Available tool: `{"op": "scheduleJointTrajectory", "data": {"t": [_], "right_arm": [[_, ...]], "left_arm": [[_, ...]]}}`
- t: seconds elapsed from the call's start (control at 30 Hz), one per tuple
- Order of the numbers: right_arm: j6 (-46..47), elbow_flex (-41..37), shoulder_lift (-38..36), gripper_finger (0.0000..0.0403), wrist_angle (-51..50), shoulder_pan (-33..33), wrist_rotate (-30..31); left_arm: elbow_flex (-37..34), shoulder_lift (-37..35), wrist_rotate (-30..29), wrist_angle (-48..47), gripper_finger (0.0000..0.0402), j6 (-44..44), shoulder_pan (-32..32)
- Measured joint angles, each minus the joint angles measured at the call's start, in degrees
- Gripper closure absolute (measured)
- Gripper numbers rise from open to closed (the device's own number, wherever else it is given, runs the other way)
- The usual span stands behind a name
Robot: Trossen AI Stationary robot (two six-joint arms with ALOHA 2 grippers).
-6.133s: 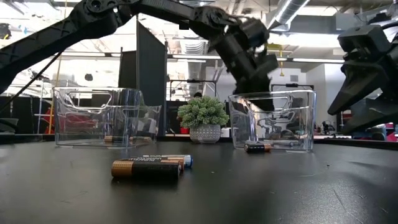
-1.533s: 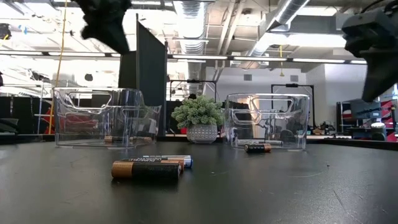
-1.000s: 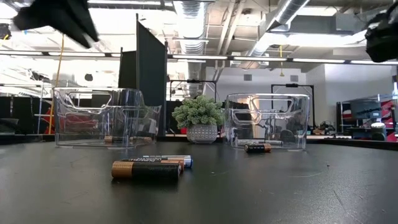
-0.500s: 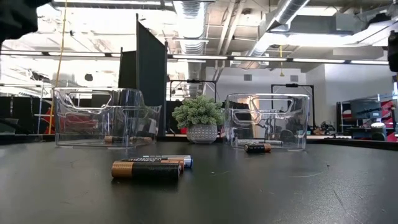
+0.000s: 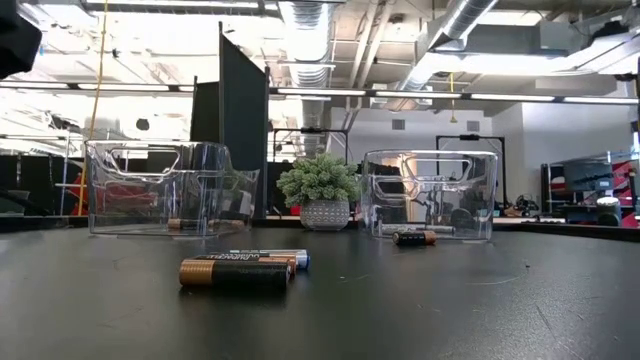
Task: Sort batteries
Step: Put the white-blue battery into the right transparent bin
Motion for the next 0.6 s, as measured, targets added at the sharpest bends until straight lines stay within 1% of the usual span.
{"op": "scheduleJointTrajectory", "data": {"t": [0.07,0.23,0.3,0.47,0.6], "right_arm": [[0.0,0.0,0.0,0.0384,0.0,0.0,0.0],[-0.1,0.0,0.0,0.0384,-0.1,0.0,0.0],[-0.1,0.0,0.0,0.0384,-0.2,-0.2,0.0],[-0.1,0.0,0.0,0.0384,-0.3,-0.6,0.0],[-0.1,0.0,0.0,0.0384,-0.3,-1.0,0.0]], "left_arm": [[0.0,0.0,0.0,0.5,0.0306,1.3,0.0],[0.0,0.0,0.1,1.5,0.0306,1.3,-0.1],[0.0,0.0,0.2,1.5,0.0306,-0.5,-0.2],[0.0,0.0,0.3,-0.4,0.0306,-8.8,-1.0],[0.0,0.0,0.3,0.1,0.0306,-10.1,-2.2]]}}
